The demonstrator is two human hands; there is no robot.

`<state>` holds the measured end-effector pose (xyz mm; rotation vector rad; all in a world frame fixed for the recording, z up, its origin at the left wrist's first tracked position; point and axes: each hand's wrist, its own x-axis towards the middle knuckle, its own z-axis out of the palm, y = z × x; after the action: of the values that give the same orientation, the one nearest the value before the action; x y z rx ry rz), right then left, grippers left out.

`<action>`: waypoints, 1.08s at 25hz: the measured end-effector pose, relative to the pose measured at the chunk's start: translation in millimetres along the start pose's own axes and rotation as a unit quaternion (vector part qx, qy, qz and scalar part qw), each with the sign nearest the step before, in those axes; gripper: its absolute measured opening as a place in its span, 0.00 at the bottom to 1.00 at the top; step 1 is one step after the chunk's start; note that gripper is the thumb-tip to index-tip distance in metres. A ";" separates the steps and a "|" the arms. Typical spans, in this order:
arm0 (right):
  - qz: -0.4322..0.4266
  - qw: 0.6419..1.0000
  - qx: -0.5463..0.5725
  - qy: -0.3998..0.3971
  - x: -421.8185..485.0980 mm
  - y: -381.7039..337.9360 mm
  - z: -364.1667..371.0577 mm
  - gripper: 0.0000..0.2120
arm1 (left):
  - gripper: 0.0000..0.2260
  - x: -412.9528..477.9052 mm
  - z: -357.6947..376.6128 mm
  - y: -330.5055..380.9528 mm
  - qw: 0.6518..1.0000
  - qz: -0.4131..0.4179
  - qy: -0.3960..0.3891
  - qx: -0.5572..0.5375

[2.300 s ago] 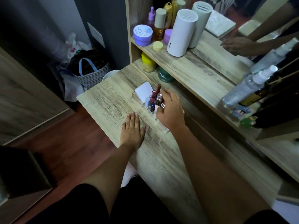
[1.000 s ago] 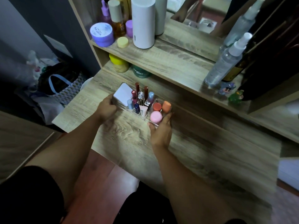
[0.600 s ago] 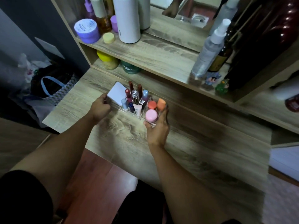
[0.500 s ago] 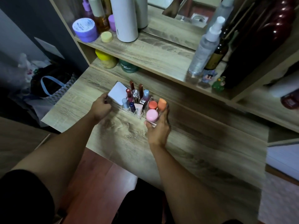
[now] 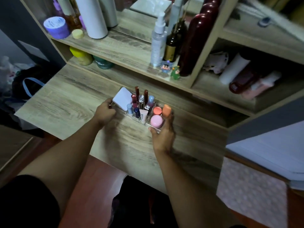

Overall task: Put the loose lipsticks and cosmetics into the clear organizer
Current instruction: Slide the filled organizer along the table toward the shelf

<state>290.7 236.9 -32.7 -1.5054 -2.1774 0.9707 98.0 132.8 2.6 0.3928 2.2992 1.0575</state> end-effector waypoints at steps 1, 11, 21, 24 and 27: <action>-0.002 1.000 0.002 0.005 -0.1 9.6 -9.1 0.50 | 0.26 -6.2 11.1 4.4 1.000 0.001 -0.001 0.000; 0.002 0.999 -0.032 0.015 11.5 83.2 -75.7 0.49 | 0.31 -45.3 98.3 37.7 1.000 0.014 -0.010 0.013; 0.007 0.999 -0.040 0.003 20.8 115.6 -99.6 0.49 | 0.25 -53.9 136.1 49.7 1.000 0.016 -0.013 0.006; -0.005 0.999 -0.040 0.003 26.6 119.9 -104.6 0.48 | 0.26 -54.1 139.9 51.2 1.000 0.020 -0.018 0.008; -0.016 0.999 -0.044 -0.006 32.3 123.2 -108.2 0.47 | 0.26 -53.3 141.2 50.4 0.999 0.031 -0.021 0.013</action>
<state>428.8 330.4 -43.4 -1.5023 -2.2735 0.8855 227.6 224.0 -12.7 0.4938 2.2781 1.0406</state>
